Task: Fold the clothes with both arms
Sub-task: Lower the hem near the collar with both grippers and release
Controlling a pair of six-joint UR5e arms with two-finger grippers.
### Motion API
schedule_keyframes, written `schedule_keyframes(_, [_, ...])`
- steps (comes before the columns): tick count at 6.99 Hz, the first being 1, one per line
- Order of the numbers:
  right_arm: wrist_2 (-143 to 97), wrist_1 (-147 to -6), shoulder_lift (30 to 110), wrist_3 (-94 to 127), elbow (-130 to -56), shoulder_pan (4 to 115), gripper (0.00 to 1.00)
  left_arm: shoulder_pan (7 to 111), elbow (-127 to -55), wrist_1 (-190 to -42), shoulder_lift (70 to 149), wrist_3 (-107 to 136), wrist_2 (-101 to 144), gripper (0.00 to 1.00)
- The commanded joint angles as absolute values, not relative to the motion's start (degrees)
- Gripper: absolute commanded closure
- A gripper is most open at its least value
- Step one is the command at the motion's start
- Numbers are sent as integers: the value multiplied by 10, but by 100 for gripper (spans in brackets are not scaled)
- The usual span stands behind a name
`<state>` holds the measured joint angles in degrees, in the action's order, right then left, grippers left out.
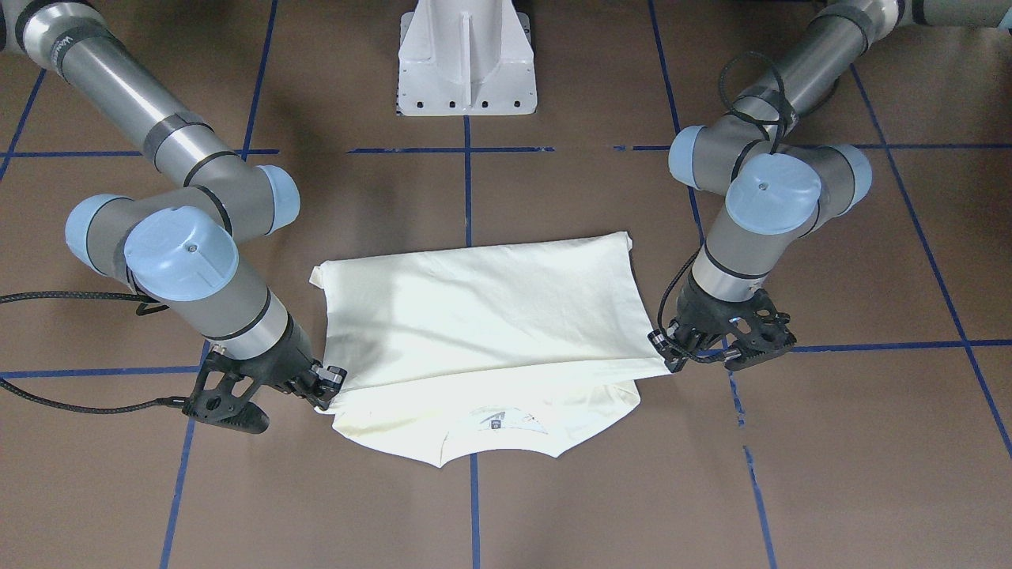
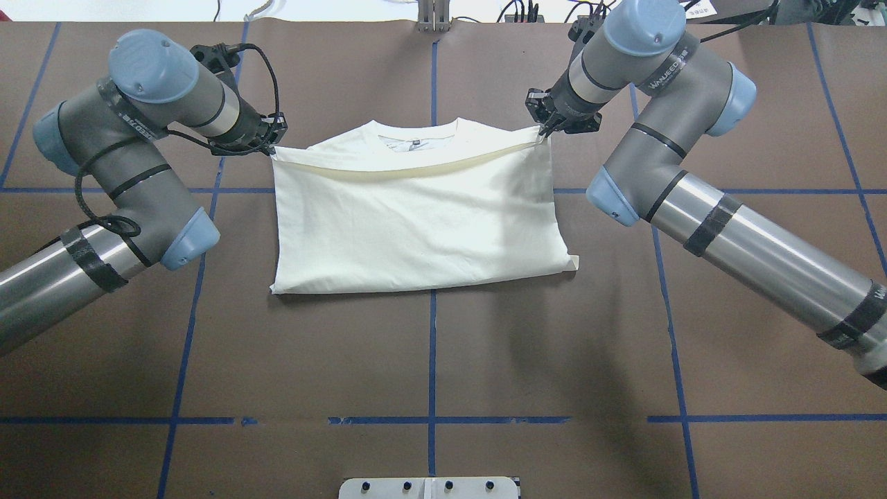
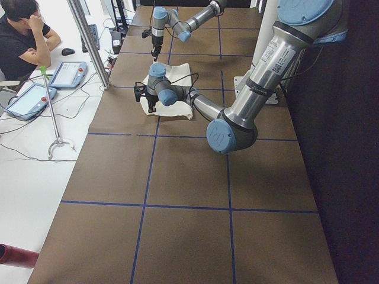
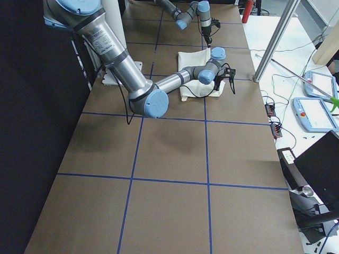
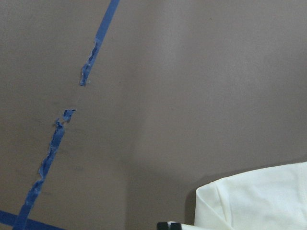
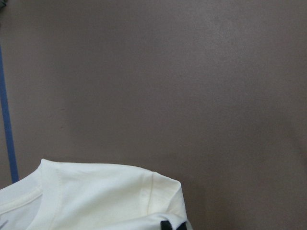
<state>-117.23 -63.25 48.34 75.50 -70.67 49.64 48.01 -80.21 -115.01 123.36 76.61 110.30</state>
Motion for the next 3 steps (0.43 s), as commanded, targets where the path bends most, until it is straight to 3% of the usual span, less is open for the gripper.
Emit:
schedule_keyframes(1, [-1172, -633, 460, 754, -672, 507, 100, 480, -785, -1152, 1246, 765, 1103, 100])
schedule_keyframes(3, [-1172, -632, 459, 746, -660, 507, 100, 484, -783, -1152, 1248, 760, 1103, 100])
